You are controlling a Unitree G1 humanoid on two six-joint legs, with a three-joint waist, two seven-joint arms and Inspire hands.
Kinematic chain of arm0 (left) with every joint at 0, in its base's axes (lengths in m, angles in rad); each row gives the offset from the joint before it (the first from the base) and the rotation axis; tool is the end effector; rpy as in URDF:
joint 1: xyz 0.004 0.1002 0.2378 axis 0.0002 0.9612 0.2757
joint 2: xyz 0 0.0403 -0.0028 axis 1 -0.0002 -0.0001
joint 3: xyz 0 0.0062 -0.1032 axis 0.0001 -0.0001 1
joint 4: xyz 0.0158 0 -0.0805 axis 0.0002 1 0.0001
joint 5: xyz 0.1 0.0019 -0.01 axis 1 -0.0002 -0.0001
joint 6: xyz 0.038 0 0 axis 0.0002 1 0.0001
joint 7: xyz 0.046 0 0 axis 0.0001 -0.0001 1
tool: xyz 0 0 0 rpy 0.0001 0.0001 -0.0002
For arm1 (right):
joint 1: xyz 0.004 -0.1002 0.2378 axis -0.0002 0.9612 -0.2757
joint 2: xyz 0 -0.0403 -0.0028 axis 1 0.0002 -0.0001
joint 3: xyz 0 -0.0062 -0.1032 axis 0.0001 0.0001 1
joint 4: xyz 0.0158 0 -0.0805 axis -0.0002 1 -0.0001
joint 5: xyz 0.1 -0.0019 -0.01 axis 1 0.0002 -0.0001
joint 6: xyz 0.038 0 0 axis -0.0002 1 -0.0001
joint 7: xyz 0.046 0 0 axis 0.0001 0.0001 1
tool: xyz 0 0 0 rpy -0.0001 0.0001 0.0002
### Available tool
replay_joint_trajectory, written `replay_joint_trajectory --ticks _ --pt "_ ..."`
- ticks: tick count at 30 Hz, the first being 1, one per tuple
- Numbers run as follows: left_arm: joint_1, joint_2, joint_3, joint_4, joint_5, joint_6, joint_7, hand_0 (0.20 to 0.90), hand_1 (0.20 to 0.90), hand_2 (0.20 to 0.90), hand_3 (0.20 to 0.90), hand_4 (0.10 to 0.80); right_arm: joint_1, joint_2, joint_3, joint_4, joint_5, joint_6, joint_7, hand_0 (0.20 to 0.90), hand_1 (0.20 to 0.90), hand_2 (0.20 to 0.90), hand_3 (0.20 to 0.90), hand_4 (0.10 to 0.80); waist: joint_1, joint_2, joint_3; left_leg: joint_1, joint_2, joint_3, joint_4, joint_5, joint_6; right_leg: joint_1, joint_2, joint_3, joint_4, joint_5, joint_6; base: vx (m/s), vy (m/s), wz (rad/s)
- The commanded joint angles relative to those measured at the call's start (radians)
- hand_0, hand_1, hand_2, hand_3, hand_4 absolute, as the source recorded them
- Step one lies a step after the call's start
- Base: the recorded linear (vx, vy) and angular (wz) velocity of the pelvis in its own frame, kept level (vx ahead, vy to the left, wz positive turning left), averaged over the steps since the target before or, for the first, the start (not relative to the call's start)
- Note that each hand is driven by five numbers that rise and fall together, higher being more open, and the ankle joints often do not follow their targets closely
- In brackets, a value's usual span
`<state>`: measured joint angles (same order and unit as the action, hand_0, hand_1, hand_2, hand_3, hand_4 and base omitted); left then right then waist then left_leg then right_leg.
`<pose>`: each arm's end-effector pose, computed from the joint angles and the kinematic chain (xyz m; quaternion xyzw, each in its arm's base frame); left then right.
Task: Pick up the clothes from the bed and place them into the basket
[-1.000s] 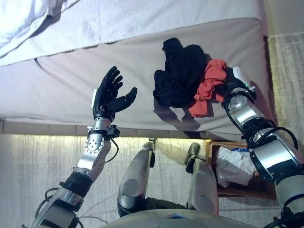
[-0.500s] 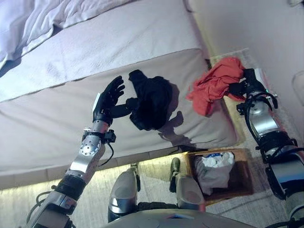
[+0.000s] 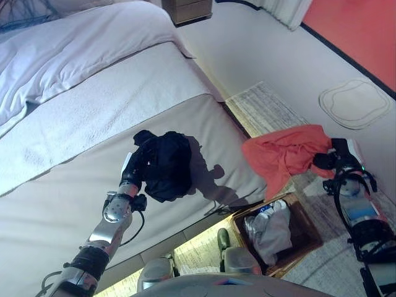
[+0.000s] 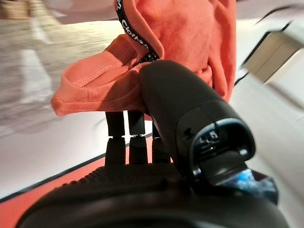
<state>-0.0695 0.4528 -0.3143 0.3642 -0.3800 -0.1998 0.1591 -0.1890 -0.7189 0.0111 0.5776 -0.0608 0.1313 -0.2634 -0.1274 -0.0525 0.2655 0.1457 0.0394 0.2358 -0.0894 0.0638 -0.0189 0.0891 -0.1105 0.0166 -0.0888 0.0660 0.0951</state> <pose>0.2011 0.2047 0.0022 0.0676 0.0894 -0.0031 0.9937 0.2147 -0.3316 0.0495 -0.3846 0.1905 -0.2368 0.8716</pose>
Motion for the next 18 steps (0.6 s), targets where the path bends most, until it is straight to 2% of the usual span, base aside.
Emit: replay_joint_trajectory --ticks 1,9,18 --pt "-0.06 -0.032 0.006 0.027 0.061 -0.09 -0.002 0.9 0.9 0.9 0.9 0.8 -0.025 -0.103 -0.055 -0.032 -0.005 -0.077 -0.067 0.3 0.3 0.3 0.2 0.1 -0.025 0.008 -0.137 0.02 0.035 0.014 0.057 -0.17 0.009 -0.077 0.037 0.038 0.068 -0.015 0.018 -0.02 -0.01 -0.3" --pt "-0.086 -0.048 -0.005 0.058 0.068 -0.08 -0.005 0.9 0.9 0.9 0.9 0.8 0.044 -0.076 -0.088 0.095 0.035 -0.096 -0.064 0.3 0.3 0.3 0.2 0.1 -0.077 0.017 -0.152 0.037 0.041 0.066 0.076 -0.193 0.008 -0.089 0.057 0.085 0.074 -0.015 0.015 -0.015 -0.024 -0.24" --pt "-0.084 -0.04 -0.042 0.067 0.06 -0.074 -0.024 0.9 0.9 0.9 0.9 0.8 0.017 -0.089 -0.085 0.297 0.07 -0.136 -0.028 0.3 0.3 0.3 0.2 0.1 -0.083 0.032 -0.167 0.056 0.039 0.089 0.063 -0.195 0.003 -0.086 0.062 0.099 0.056 -0.003 0.02 0.002 -0.032 -0.06"
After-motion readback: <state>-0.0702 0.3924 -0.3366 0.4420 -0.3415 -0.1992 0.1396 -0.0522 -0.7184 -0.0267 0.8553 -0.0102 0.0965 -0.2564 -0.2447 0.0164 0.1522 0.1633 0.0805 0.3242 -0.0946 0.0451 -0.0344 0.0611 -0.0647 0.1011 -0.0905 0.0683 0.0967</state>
